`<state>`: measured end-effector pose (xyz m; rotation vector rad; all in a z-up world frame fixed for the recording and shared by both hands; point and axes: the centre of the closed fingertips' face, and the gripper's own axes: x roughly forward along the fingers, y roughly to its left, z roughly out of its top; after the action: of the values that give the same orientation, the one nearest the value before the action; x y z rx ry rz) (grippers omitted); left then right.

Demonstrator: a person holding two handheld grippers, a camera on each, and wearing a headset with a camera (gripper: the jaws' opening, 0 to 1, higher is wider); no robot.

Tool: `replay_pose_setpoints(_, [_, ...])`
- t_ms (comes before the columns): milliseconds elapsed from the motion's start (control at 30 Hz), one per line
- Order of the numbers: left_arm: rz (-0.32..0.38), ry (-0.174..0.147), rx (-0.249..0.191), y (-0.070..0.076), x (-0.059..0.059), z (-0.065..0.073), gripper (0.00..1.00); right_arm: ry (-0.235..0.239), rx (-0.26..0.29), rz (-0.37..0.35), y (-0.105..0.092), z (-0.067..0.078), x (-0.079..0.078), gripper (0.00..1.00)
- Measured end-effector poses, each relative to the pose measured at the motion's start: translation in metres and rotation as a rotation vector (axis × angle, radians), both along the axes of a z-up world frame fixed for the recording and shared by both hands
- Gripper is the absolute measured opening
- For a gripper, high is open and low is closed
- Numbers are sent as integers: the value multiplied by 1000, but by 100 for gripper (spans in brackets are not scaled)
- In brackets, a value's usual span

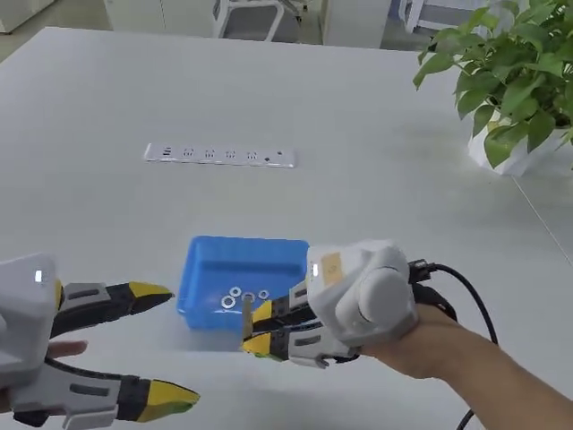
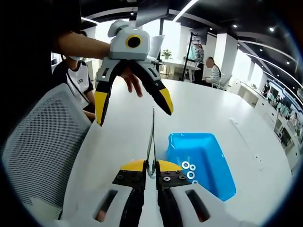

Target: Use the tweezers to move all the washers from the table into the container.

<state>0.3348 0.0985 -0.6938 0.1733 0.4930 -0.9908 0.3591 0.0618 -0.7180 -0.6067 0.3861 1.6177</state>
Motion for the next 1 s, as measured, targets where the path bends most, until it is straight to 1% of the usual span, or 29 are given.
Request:
replay_pose_setpoints(67, [13, -12, 3, 3, 0, 1, 82, 1, 12, -6, 0, 5, 4, 8])
replay_pose_setpoints(133, [33, -10, -12, 5, 0, 3, 84, -2, 19, -10, 0, 9, 7, 8])
replay_pose_setpoints(200, [42, -22, -15, 7, 0, 5, 86, -3, 29, -17, 1, 14, 11, 8])
replay_pose_setpoints(300, [70, -14, -17, 9, 0, 4, 91, -15, 31, -14, 1, 19, 18, 8])
replay_pose_setpoints(367, [74, -24, -20, 10, -1, 6, 93, -23, 36, -13, 2, 22, 23, 8])
replay_pose_setpoints(467, [89, -24, -32, 11, -1, 8, 95, -29, 45, -14, 3, 26, 28, 8])
replay_pose_setpoints(533, [99, -21, -36, 11, -1, 8, 99, -33, 48, -12, 4, 26, 33, 8])
replay_pose_setpoints(600, [104, -18, -37, 12, -1, 7, 99, -33, 53, -12, 5, 27, 37, 8])
replay_pose_setpoints(633, [106, -21, -36, 12, -1, 7, 99, -41, 58, -11, 6, 27, 39, 8])
replay_pose_setpoints(700, [106, -22, -36, 12, -1, 7, 99, -40, 64, -9, 8, 27, 43, 8])
replay_pose_setpoints(867, [115, -20, -39, 12, -1, 8, 99, -43, 80, -1, 11, 24, 54, 8])
replay_pose_setpoints(1000, [122, -19, -43, 12, 2, 7, 99, -40, 82, 2, 14, 19, 61, 8])
